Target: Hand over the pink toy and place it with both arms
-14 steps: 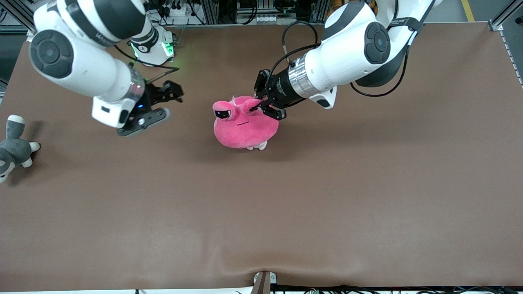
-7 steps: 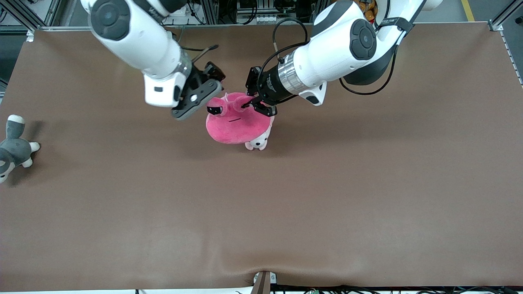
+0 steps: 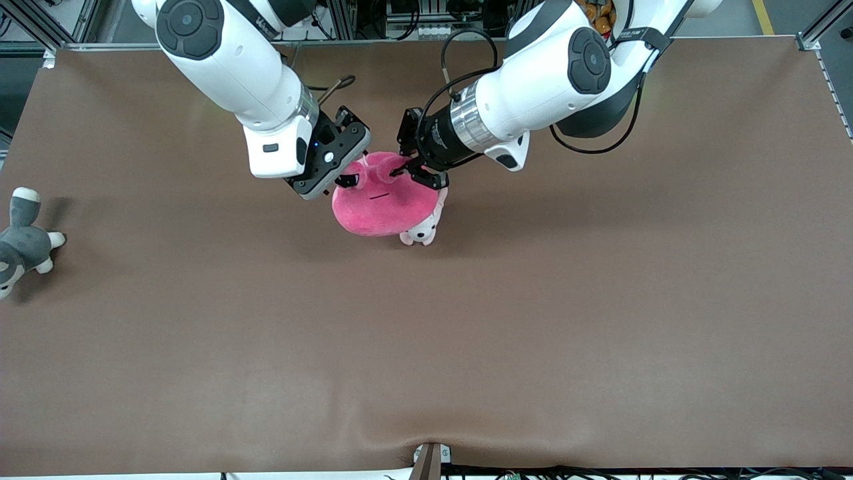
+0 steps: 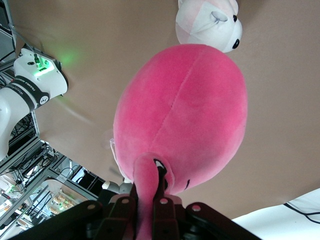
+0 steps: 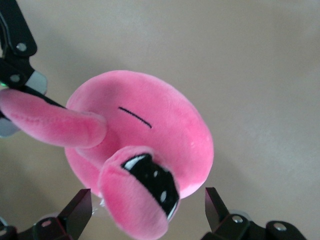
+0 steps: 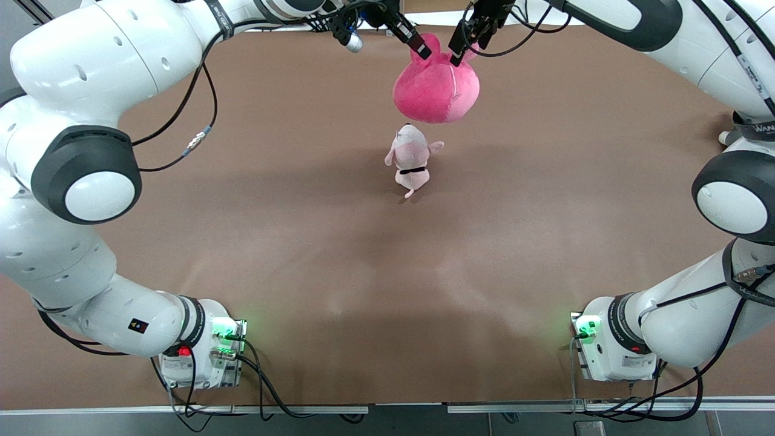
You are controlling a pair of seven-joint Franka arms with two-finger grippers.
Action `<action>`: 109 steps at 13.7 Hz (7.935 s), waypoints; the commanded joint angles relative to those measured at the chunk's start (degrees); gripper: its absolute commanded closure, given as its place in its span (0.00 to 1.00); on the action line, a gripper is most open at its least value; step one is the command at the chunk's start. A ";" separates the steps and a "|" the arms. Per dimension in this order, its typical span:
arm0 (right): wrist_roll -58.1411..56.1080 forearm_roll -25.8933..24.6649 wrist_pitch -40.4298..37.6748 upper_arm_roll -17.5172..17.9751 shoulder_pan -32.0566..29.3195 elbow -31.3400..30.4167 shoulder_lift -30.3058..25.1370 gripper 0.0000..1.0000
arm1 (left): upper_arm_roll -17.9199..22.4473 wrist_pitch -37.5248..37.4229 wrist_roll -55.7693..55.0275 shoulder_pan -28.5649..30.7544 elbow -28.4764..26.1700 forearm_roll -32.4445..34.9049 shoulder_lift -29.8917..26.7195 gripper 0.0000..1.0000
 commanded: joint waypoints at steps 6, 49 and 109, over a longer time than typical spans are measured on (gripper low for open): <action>-1.35 -0.37 1.38 -0.05 0.12 1.14 1.50 0.83 | 0.47 0.45 -1.12 -1.07 1.65 0.79 0.55 1.00; -17.29 -0.28 -16.73 -0.49 -29.65 -4.22 3.68 1.00 | 0.99 -30.40 85.32 20.54 1.66 31.99 -10.61 0.00; 16.12 -10.73 -16.02 3.98 -38.82 -5.37 -14.66 0.00 | 19.28 -40.33 135.99 19.41 -7.05 33.75 -27.13 0.00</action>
